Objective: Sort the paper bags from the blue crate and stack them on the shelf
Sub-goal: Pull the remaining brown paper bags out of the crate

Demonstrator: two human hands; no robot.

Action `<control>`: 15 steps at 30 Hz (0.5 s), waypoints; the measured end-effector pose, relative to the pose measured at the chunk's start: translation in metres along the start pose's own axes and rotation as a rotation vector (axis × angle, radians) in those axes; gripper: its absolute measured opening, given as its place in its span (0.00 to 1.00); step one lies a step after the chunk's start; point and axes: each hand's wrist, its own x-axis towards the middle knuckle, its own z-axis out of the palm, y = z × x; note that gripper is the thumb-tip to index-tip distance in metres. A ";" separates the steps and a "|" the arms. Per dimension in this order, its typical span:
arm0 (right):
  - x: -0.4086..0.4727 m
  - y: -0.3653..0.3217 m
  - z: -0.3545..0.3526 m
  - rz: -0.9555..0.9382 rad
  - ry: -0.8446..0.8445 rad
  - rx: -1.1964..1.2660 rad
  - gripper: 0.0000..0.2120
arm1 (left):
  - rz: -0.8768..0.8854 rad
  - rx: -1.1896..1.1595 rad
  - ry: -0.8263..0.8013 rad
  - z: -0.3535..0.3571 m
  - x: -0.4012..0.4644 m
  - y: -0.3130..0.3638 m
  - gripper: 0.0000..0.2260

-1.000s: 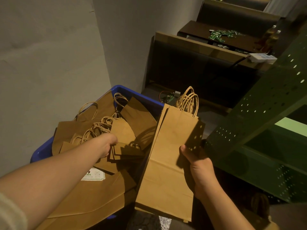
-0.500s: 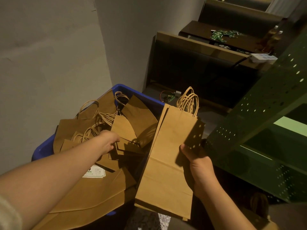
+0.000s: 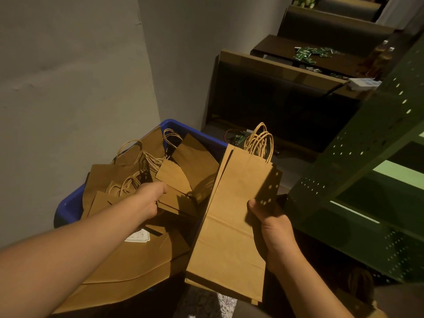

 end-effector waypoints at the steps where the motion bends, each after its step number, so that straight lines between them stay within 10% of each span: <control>1: -0.001 0.000 0.001 0.001 -0.007 0.002 0.10 | 0.016 -0.011 -0.010 -0.003 -0.007 0.001 0.17; 15: -0.019 -0.011 0.009 0.088 -0.171 0.172 0.22 | 0.349 0.087 -0.101 -0.055 -0.127 0.000 0.13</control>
